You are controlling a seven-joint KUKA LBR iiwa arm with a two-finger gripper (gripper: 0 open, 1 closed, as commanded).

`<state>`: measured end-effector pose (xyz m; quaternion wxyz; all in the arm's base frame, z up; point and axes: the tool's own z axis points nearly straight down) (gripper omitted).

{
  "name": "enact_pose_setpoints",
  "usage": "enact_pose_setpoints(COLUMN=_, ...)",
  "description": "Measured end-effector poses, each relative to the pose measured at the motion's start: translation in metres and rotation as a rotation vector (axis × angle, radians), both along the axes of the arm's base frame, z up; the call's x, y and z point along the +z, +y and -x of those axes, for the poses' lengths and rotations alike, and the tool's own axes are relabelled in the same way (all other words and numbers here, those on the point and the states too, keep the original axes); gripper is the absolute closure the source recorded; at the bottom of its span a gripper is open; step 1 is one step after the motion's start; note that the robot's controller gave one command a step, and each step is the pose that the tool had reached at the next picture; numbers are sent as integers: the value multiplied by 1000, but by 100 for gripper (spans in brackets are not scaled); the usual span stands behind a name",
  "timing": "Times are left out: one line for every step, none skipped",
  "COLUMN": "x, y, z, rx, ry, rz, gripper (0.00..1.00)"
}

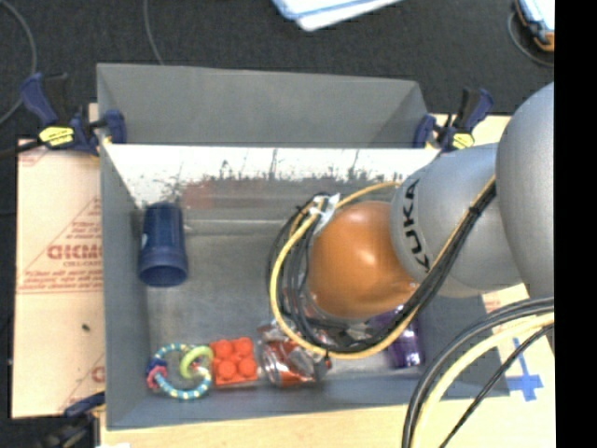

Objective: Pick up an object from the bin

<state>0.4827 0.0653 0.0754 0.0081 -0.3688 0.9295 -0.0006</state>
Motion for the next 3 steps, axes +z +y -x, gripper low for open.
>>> enact_pose_setpoints(x=2, y=0, z=0, rx=0, ry=-1, rz=0, gripper=100)
enact_pose_setpoints(x=13, y=0, z=-1, rx=-1, ry=-8, rz=-2, gripper=100)
enact_pose_setpoints(x=34, y=-1, z=1, rx=0, ry=2, rz=1, gripper=100)
